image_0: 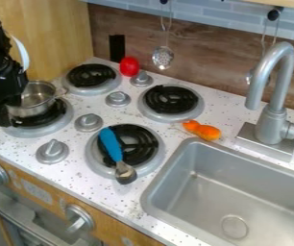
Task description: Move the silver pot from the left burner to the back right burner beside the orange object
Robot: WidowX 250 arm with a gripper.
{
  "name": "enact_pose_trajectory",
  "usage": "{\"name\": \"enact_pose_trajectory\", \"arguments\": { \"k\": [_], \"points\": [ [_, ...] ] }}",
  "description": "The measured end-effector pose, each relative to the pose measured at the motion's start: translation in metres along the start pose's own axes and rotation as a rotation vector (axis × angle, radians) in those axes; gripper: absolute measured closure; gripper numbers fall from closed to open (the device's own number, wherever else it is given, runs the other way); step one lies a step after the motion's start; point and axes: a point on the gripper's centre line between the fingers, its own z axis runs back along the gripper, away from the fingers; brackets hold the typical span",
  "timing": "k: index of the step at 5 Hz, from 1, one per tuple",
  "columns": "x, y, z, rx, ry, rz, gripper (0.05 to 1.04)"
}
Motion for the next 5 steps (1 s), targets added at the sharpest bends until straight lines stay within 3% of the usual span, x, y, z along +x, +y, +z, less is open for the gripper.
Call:
{"name": "enact_pose_trajectory", "arguments": {
  "k": [1, 2, 3, 4, 5],
  "points": [
    [0.003, 0.003, -0.005, -0.005, -0.027, -0.023, 0.392],
    [0.004, 0.006, -0.005, 0.010, -0.014, -0.062, 0.689],
    [0.010, 0.003, -0.010, 0.022, 0.017, -0.090, 0.903],
    [0.025, 0.000, -0.008, 0.038, 0.019, -0.161, 0.986],
    [0.042, -0.004, 0.004, 0.068, 0.006, -0.299, 0.991]
  ]
}}
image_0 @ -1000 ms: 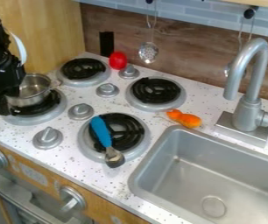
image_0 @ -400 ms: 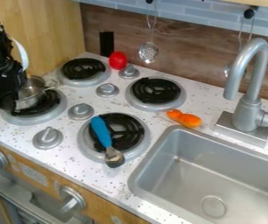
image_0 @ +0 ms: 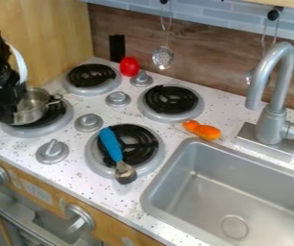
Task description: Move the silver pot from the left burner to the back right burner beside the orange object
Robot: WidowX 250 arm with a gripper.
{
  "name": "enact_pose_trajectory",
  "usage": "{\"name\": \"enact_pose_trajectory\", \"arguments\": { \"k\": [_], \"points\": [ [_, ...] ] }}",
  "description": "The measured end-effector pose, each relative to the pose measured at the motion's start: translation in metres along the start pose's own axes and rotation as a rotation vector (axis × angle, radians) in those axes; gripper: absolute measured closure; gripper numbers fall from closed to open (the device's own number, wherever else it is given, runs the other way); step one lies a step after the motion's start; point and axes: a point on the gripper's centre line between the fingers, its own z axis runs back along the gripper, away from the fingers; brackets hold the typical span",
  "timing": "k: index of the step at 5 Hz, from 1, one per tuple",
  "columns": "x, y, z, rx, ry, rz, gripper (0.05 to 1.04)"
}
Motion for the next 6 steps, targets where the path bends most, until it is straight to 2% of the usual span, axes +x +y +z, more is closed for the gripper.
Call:
{"name": "enact_pose_trajectory", "arguments": {
  "k": [1, 2, 3, 4, 5, 6],
  "points": [
    [0.019, 0.010, 0.029, 0.077, -0.020, -0.114, 0.991],
    [0.043, 0.020, 0.049, 0.125, -0.067, -0.191, 0.991],
    [0.081, 0.028, 0.057, 0.154, -0.145, -0.282, 0.991],
    [0.116, 0.033, 0.061, 0.169, -0.201, -0.401, 0.991],
    [0.154, 0.039, 0.046, 0.149, -0.263, -0.516, 0.991],
    [0.182, 0.054, 0.038, 0.166, -0.269, -0.586, 0.991]
  ]
}}
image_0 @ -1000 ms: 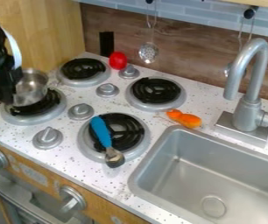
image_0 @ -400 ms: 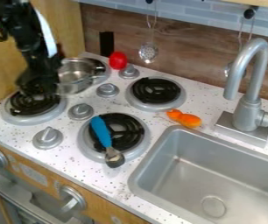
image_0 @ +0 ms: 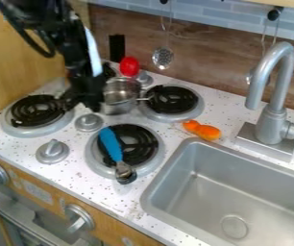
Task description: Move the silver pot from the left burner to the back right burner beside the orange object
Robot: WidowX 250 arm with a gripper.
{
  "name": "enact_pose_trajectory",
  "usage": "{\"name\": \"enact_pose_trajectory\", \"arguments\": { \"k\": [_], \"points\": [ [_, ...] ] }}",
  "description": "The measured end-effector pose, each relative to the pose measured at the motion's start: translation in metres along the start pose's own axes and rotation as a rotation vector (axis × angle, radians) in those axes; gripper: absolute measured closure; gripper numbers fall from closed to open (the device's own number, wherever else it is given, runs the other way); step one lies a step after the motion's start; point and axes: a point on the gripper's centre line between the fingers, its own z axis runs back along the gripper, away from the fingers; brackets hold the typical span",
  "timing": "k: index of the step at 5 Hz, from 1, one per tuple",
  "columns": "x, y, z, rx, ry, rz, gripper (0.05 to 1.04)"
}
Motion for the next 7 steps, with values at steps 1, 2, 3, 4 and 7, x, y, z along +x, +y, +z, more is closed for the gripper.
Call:
{"name": "enact_pose_trajectory", "arguments": {
  "k": [1, 2, 3, 4, 7],
  "points": [
    [0.011, 0.025, -0.012, 0.009, -0.001, -0.057, 0.991],
    [0.010, 0.042, -0.015, 0.030, 0.021, -0.077, 0.991],
    [0.017, 0.053, -0.024, 0.030, -0.023, -0.090, 0.991],
    [0.018, 0.064, -0.032, 0.030, -0.028, -0.114, 0.991],
    [0.023, 0.097, -0.051, 0.043, -0.022, -0.240, 0.975]
  ]
}}
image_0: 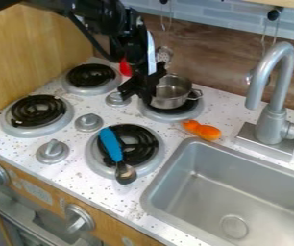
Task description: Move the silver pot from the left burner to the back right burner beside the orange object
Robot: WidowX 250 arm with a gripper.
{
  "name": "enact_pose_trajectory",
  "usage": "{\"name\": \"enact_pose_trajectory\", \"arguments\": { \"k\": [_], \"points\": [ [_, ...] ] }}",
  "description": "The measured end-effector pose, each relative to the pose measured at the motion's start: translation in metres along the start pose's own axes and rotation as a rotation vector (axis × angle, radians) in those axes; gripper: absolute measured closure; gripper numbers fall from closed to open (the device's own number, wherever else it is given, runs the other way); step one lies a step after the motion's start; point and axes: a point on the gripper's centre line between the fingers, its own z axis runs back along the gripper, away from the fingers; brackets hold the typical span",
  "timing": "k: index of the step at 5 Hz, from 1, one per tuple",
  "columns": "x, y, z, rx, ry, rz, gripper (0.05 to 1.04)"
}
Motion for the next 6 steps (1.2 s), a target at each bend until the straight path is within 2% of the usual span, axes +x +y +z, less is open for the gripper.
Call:
{"name": "enact_pose_trajectory", "arguments": {
  "k": [1, 2, 3, 4, 6],
  "points": [
    [0.000, 0.001, 0.000, -0.006, -0.001, -0.014, 0.906],
    [0.006, -0.003, -0.005, -0.033, -0.025, -0.020, 0.664],
    [0.007, -0.004, -0.006, -0.036, -0.029, -0.037, 0.358],
    [0.012, -0.007, -0.004, -0.042, -0.050, -0.030, 0.099],
    [0.019, -0.003, 0.053, 0.057, -0.001, -0.061, 0.082]
  ]
}}
